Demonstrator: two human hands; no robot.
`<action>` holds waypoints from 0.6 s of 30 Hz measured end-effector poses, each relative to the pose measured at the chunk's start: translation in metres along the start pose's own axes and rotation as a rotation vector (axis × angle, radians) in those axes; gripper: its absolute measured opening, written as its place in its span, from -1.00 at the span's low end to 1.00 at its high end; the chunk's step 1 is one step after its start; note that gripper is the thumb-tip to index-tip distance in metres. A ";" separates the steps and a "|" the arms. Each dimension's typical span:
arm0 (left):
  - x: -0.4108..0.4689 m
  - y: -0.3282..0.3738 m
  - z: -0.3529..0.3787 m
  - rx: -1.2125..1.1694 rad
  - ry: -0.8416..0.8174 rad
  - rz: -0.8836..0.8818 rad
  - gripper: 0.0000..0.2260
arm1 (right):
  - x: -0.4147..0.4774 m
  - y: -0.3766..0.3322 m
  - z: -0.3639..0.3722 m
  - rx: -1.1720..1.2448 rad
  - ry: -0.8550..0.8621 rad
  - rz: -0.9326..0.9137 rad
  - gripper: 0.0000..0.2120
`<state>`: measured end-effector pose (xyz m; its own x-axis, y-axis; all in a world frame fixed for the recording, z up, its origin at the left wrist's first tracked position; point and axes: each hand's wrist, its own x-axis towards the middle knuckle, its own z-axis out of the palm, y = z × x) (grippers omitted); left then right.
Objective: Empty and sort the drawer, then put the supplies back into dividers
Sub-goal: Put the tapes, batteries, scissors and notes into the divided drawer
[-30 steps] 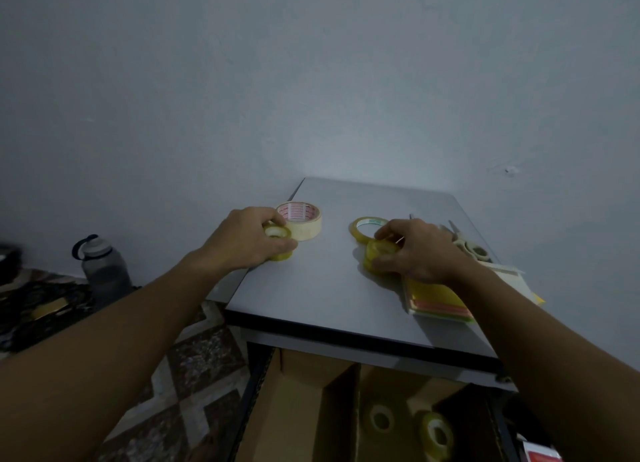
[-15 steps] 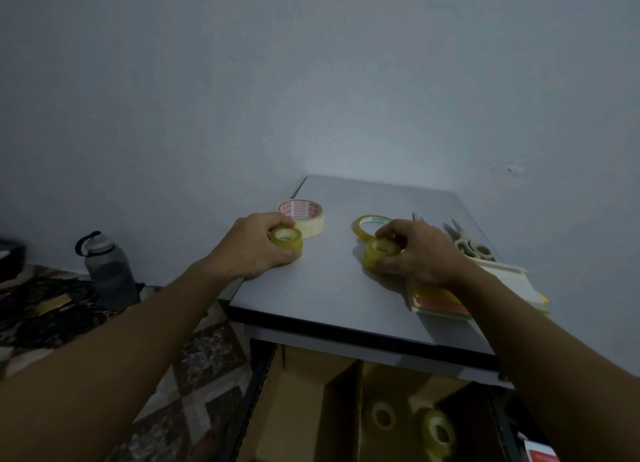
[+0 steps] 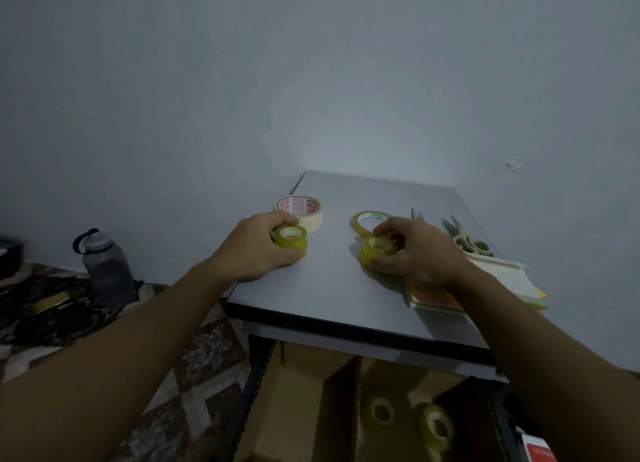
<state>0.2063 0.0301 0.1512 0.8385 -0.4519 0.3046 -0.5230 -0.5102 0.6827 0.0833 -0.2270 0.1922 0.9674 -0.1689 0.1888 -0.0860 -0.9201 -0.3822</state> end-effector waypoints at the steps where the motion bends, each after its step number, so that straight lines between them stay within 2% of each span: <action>1: 0.000 0.000 0.000 0.006 0.000 0.006 -0.47 | 0.000 0.000 0.001 0.001 0.002 -0.001 -0.48; 7: -0.002 0.001 0.001 -0.013 0.003 0.005 -0.49 | 0.001 -0.001 0.005 0.026 0.023 0.006 -0.49; 11: -0.011 0.007 0.003 -0.031 0.060 0.014 -0.50 | -0.002 -0.006 0.006 0.041 0.052 -0.002 -0.45; 18: -0.047 0.044 -0.007 -0.141 0.090 0.059 -0.55 | -0.037 -0.021 -0.016 0.200 0.153 -0.082 -0.49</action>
<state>0.1446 0.0344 0.1717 0.8203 -0.4077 0.4010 -0.5506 -0.3737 0.7464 0.0451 -0.2070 0.2077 0.9207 -0.1620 0.3550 0.0546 -0.8473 -0.5284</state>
